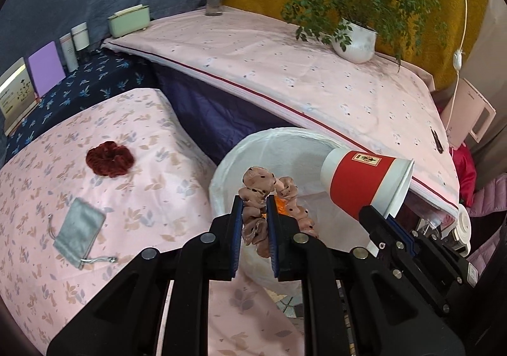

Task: Collect trash
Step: 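Carry the brown scrunchie and red cup over the bin with both tools, then open both tools to drop the scrunchie and cup into the bin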

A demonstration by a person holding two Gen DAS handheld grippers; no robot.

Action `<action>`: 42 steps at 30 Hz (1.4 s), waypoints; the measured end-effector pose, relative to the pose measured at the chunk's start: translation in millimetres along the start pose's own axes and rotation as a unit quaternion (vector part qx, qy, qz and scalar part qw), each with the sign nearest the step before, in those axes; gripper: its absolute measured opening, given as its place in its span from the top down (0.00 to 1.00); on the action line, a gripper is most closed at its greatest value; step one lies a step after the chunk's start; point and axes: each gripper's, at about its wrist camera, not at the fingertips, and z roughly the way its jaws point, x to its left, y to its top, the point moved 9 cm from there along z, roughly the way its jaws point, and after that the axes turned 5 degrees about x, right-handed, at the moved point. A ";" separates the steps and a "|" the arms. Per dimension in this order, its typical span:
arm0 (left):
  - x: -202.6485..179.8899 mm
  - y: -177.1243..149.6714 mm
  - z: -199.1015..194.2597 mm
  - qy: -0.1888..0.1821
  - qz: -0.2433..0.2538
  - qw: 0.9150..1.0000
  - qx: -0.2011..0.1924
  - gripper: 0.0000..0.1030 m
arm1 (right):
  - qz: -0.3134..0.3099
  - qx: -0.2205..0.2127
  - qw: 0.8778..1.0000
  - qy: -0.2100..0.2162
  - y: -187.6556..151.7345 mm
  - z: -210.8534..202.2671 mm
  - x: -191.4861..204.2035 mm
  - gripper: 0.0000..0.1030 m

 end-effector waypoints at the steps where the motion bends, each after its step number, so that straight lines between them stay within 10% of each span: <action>1: -3.2 0.9 2.3 -0.001 0.002 1.000 0.002 0.86 | 0.001 0.001 1.000 -0.001 0.1 0.9 -1.9 0.97; 7: -12.9 4.5 9.1 -0.005 0.012 1.000 0.001 0.82 | 0.006 0.004 1.000 -0.004 -0.7 6.6 -9.8 0.96; 17: -0.3 5.1 12.6 0.004 -0.007 1.000 -0.004 0.46 | 0.014 0.004 1.000 -0.003 0.9 10.2 -11.8 0.87; 42: 90.7 -16.9 -11.6 0.047 -0.089 0.995 -0.018 0.35 | -0.034 0.007 0.999 0.023 0.8 8.7 51.6 0.73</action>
